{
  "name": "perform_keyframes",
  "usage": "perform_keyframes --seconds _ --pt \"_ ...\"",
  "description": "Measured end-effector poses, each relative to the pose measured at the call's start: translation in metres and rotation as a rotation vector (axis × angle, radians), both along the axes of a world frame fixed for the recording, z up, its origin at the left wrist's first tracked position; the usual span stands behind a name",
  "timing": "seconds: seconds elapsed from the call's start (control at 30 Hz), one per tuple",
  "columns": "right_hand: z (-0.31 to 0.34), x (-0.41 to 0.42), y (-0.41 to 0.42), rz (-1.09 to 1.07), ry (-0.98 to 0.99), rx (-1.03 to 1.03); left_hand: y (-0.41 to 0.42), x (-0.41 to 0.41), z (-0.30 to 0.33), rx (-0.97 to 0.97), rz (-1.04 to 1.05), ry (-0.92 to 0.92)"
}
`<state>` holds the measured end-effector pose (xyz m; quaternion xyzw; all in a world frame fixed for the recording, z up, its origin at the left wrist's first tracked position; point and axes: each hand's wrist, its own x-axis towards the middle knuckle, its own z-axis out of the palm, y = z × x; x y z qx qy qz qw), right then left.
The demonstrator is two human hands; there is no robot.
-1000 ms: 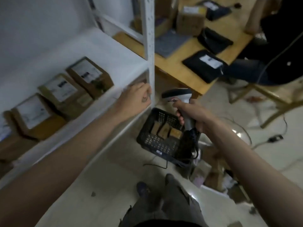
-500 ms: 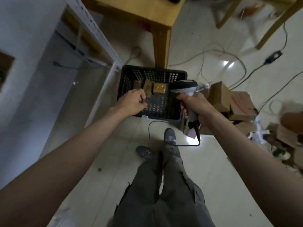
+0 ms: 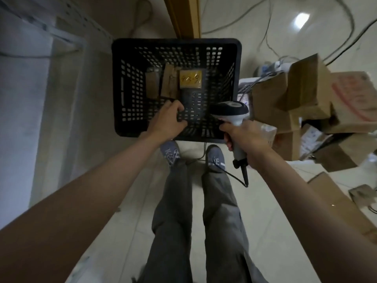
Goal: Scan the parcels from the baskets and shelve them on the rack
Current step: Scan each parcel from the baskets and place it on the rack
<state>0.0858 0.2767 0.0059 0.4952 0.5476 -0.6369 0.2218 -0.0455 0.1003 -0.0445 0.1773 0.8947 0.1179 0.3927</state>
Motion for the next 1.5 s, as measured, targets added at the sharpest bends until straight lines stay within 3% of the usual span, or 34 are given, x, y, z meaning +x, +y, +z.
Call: perform_keyframes --seconds 0.17,0.47,0.67,0.9,1.07,1.27,1.5 --pt "-0.077 -0.01 -0.012 -0.058 0.027 -0.029 0.007 -0.011 -0.097 -0.013 -0.012 -0.017" --pt "-0.185 -0.042 -0.029 -0.167 0.056 -0.212 0.022 -0.061 -0.238 0.023 -0.034 0.232" --pt "-0.233 -0.049 -0.034 -0.196 0.02 -0.256 0.057 -0.11 -0.303 -0.073 -0.185 0.39" --pt "-0.256 -0.046 -0.029 -0.206 0.043 -0.285 0.074 -0.117 -0.35 -0.084 -0.145 0.354" --pt "-0.231 -0.034 -0.027 -0.266 0.031 -0.248 0.03 -0.079 -0.312 0.033 -0.185 0.344" --pt "-0.151 -0.016 -0.026 -0.25 0.101 -0.233 -0.023 -0.057 -0.2 0.145 -0.39 0.428" --pt "-0.024 -0.006 -0.026 -0.138 0.167 -0.218 -0.062 -0.024 -0.05 0.195 -0.27 0.489"
